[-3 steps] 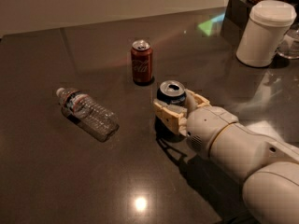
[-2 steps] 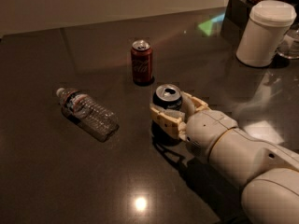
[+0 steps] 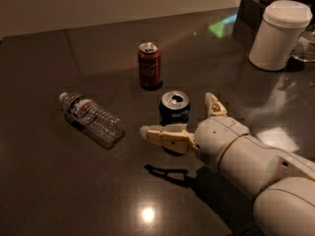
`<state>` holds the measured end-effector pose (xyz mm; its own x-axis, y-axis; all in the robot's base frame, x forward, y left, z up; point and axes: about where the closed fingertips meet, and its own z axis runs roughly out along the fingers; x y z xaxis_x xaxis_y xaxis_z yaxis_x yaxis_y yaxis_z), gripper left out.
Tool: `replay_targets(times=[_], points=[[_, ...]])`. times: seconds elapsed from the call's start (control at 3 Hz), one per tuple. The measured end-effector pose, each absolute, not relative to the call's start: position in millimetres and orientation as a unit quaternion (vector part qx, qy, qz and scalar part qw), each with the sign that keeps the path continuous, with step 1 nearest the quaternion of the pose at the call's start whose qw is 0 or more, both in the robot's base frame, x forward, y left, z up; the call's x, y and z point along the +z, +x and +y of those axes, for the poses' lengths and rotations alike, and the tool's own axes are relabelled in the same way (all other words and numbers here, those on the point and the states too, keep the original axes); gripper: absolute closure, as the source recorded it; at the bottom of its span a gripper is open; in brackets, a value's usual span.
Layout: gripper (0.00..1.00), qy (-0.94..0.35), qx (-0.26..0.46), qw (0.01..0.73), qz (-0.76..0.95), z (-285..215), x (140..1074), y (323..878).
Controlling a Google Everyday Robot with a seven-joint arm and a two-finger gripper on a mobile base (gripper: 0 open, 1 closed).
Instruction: Place pepsi can upright
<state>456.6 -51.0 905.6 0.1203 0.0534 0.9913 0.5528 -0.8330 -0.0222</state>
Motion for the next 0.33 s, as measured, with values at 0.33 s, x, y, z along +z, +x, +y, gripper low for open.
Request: replay_targets(times=[0.33], points=[[0.0,-0.722,-0.629,0.198,-0.21,-51.0,905.6,456.6]])
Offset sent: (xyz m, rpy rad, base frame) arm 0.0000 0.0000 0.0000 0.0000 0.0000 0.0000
